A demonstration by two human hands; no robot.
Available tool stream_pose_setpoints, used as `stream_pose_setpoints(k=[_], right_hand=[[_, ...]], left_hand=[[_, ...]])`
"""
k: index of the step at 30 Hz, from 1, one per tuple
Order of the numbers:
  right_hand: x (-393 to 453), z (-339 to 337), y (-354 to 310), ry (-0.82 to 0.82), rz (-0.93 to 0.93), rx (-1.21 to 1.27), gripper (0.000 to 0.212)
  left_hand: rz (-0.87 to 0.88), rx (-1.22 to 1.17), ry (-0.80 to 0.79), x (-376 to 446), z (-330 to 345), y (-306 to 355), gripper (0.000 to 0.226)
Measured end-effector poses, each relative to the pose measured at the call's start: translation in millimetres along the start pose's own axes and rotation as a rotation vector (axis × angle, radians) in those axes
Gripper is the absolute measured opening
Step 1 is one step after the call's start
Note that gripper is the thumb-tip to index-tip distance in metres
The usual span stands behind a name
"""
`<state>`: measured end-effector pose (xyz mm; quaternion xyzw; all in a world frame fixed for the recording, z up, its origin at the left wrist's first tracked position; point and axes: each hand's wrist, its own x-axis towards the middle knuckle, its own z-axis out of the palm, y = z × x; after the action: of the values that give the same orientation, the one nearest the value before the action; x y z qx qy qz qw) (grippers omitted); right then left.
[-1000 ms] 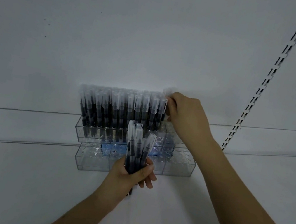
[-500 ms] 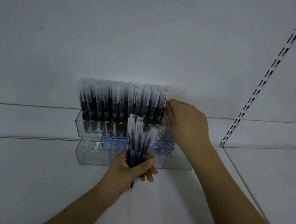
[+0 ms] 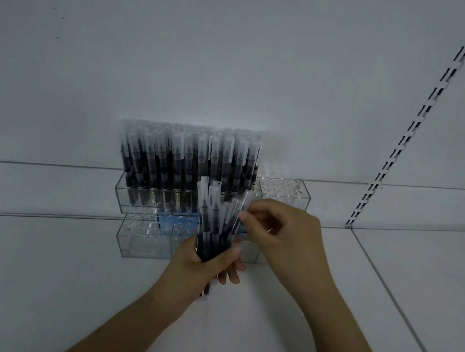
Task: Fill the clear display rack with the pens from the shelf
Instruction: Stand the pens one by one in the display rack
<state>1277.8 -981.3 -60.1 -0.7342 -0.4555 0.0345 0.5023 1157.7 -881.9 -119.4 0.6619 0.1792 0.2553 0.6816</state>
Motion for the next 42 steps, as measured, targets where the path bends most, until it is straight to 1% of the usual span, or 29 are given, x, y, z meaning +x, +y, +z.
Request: stream_pose_setpoints(k=[4, 6, 9, 11, 13, 14, 15, 17, 20, 25, 28, 30, 32, 35, 37, 40, 42], right_hand=[[2.4, -3.3, -7.0, -0.074, 0.034, -0.012, 0.007], [1.3, -2.2, -8.7, -0.041, 0.043, -0.028, 0.012], [7.7, -12.8, -14.3, 0.089, 0.075, -0.024, 0.012], [17.9, -27.4, -21.5, 0.247, 0.096, 0.053, 0.008], [31.2, -42.4, -29.6, 0.405, 0.060, 0.158, 0.005], [37.8, -47.3, -32.9, 0.447, 0.035, 0.190, 0.005], [43.7, -49.8, -35.2, 0.454, 0.013, 0.202, 0.006], [52.7, -48.1, -36.4, 0.392, -0.018, 0.171, 0.006], [60.4, -39.4, -30.8, 0.260, -0.060, 0.011, 0.006], [77.9, -37.0, -26.1, 0.181, -0.153, -0.242, 0.010], [85.6, -27.7, -18.1, 0.028, -0.134, -0.391, 0.015], [83.1, -15.6, -8.3, -0.024, -0.108, -0.477, 0.024], [77.0, -8.1, -1.2, 0.010, -0.101, -0.506, 0.030], [70.1, -5.5, 1.8, 0.042, -0.127, -0.492, 0.025], [65.1, -6.1, 4.5, 0.048, -0.104, -0.481, 0.021], [45.0, -11.5, 4.6, 0.147, -0.080, -0.368, 0.018], [25.0, -13.2, 1.2, 0.137, -0.049, -0.216, 0.019]], left_hand=[[0.007, 0.017, 0.007, -0.2, 0.4, 0.0, 0.018], [0.009, 0.020, 0.005, -0.6, 1.7, 0.4, 0.018], [0.006, 0.028, 0.001, -2.2, 2.3, 1.0, 0.020], [0.011, 0.002, 0.003, -3.2, 2.2, 2.7, 0.019], [0.013, -0.018, 0.008, -3.0, 2.3, 4.2, 0.021], [0.012, -0.017, 0.010, -2.6, 2.2, 4.3, 0.021], [0.010, -0.016, 0.010, -2.4, 2.3, 4.3, 0.022], [0.008, -0.019, 0.005, -2.1, 1.8, 3.8, 0.024], [0.011, -0.014, 0.000, -2.1, 0.8, 3.5, 0.024], [0.007, -0.006, 0.005, -1.0, 1.0, 2.2, 0.023], [-0.002, -0.013, 0.006, -1.7, 0.9, 2.4, 0.024], [-0.006, -0.010, 0.012, -1.7, 0.9, 3.3, 0.023], [-0.013, 0.002, 0.013, -1.1, 0.7, 3.1, 0.020], [-0.025, 0.016, 0.022, -0.8, 0.0, 1.8, 0.014], [-0.027, 0.022, 0.024, -0.8, -0.1, 1.9, 0.012], [-0.028, 0.020, 0.017, -0.1, -0.3, 1.7, 0.012], [-0.036, 0.015, 0.014, -0.2, -0.1, 2.6, 0.012]])
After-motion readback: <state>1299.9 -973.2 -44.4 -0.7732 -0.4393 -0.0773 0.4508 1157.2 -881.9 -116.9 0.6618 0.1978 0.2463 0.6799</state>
